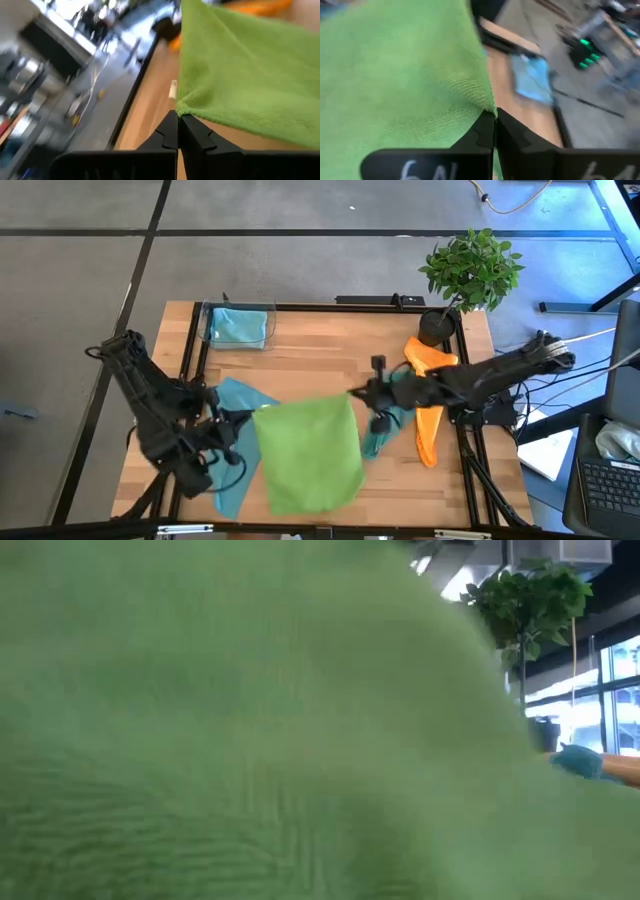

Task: Fold microfiber towels
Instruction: Fold the green microfiber cloth

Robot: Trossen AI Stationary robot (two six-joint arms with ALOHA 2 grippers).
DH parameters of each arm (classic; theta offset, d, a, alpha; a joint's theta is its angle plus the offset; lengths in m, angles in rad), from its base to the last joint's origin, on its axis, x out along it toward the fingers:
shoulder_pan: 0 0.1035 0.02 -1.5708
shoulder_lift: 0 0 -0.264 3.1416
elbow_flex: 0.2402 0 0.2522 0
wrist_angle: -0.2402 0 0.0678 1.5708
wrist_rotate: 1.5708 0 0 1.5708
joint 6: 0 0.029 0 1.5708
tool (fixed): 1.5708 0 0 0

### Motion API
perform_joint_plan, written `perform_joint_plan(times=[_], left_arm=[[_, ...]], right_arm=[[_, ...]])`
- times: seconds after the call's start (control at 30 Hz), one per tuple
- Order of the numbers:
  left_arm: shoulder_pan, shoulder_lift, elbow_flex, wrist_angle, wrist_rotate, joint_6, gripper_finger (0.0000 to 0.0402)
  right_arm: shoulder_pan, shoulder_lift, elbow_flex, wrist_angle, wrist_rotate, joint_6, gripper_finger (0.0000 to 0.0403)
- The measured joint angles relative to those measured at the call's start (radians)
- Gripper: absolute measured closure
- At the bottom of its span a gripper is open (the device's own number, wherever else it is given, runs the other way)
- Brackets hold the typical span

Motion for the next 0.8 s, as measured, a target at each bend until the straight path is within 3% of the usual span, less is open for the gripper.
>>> perform_joint_plan(times=[0.2, 0.43, 0.6, 0.8], left_arm=[[0.094, 0.001, -0.178, -0.071, 0.062, -0.153, 0.0401], [0.184, 0.001, -0.295, -0.072, 0.053, -0.155, 0.0401], [0.222, 0.001, -0.309, -0.06, 0.035, -0.15, 0.0401], [0.188, 0.001, -0.302, -0.038, 0.044, -0.146, 0.0401]], right_arm=[[-0.206, 0.01, -0.19, 0.248, -0.063, -0.059, 0.0391], [-0.351, 0.056, -0.291, 0.417, -0.318, -0.096, 0.0391], [-0.385, 0.107, -0.294, 0.421, -0.324, -0.161, 0.0391], [-0.376, 0.103, -0.294, 0.399, -0.29, -0.183, 0.0391]])
